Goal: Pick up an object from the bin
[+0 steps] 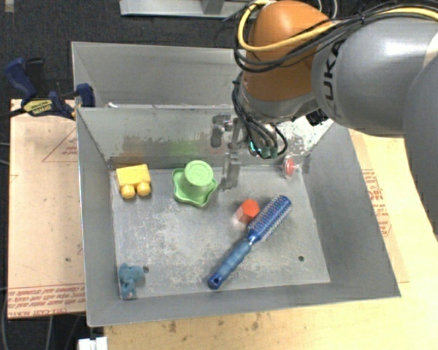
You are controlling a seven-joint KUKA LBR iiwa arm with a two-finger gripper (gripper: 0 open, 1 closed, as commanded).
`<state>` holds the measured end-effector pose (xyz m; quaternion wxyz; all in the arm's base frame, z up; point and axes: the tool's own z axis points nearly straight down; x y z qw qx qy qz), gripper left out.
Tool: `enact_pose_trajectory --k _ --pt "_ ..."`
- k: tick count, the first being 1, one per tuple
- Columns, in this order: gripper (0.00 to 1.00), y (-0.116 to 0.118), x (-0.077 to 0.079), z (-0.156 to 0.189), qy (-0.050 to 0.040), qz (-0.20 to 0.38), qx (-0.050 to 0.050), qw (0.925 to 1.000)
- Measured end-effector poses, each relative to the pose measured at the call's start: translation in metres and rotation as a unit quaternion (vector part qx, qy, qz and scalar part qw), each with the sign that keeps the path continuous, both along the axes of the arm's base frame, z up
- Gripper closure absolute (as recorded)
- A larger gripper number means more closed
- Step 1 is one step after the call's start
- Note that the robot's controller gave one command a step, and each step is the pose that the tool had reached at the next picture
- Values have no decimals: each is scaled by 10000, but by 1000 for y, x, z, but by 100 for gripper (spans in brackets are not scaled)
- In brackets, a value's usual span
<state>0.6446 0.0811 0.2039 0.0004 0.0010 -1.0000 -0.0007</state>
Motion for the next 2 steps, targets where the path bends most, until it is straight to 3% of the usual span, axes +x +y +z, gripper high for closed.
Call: enact_pose_trajectory --k 1,2 --pt "0 13 0 -106 -130 -514 29 9986" --pt "0 22 -2 -101 -48 -1298 11 9915"
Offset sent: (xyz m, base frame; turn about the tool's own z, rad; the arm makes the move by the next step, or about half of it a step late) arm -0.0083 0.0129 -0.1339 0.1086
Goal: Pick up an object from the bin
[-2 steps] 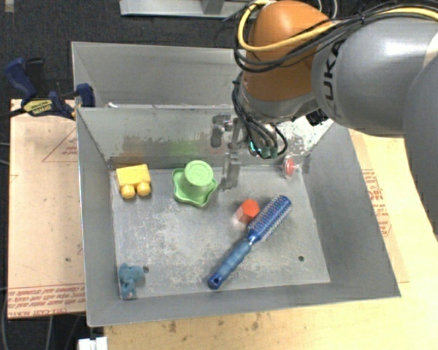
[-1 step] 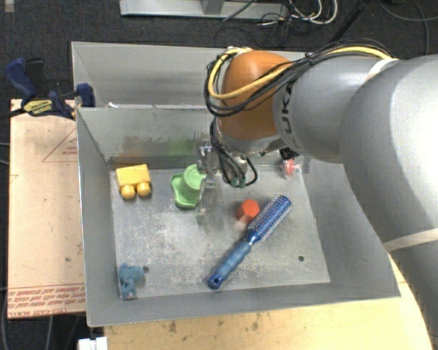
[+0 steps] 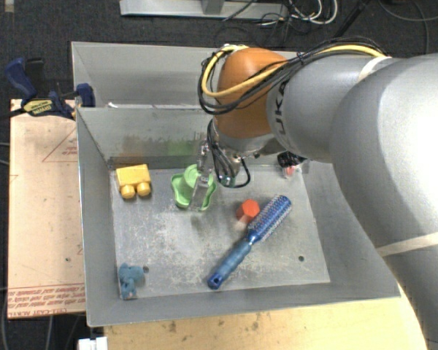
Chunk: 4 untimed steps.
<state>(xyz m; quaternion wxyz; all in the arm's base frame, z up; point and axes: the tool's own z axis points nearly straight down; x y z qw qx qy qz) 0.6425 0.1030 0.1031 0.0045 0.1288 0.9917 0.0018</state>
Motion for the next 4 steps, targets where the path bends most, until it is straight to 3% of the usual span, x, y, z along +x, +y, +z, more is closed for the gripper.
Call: enact_pose_trajectory --k 1,2,3,4 --pt "0 -18 -5 0 1 -741 12 9973" --pt "0 -20 1 -20 -81 -1158 48 9932" --pt "0 -13 0 -20 -96 -1838 41 9829" --pt "100 -13 0 -19 -97 -1838 41 9829"
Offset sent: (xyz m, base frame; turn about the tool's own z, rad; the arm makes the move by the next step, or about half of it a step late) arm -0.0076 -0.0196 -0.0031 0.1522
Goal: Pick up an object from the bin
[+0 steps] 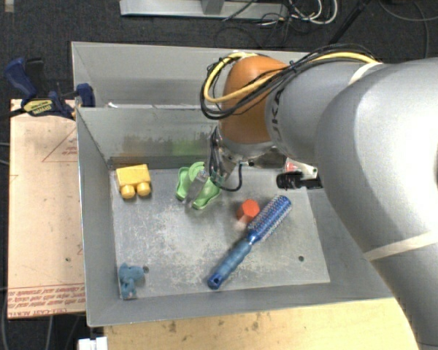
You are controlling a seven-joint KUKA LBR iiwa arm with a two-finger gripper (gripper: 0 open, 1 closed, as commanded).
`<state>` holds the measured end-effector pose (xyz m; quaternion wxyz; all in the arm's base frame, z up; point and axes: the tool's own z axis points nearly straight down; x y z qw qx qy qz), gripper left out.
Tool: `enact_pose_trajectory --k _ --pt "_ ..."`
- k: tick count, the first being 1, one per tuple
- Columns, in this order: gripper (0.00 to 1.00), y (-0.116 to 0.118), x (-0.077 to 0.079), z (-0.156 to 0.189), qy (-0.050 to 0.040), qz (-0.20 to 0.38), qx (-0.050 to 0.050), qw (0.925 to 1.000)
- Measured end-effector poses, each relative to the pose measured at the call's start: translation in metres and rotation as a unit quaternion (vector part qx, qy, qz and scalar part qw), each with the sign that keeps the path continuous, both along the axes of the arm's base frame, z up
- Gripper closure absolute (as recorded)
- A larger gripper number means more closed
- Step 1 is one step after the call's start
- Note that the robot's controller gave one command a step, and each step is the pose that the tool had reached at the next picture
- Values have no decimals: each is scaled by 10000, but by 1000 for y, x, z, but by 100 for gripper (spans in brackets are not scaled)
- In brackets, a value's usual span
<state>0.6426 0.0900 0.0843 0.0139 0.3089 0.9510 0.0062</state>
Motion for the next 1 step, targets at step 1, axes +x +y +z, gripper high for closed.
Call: enact_pose_trajectory --k 1 --pt "100 1 3 56 101 17 -5 9999"
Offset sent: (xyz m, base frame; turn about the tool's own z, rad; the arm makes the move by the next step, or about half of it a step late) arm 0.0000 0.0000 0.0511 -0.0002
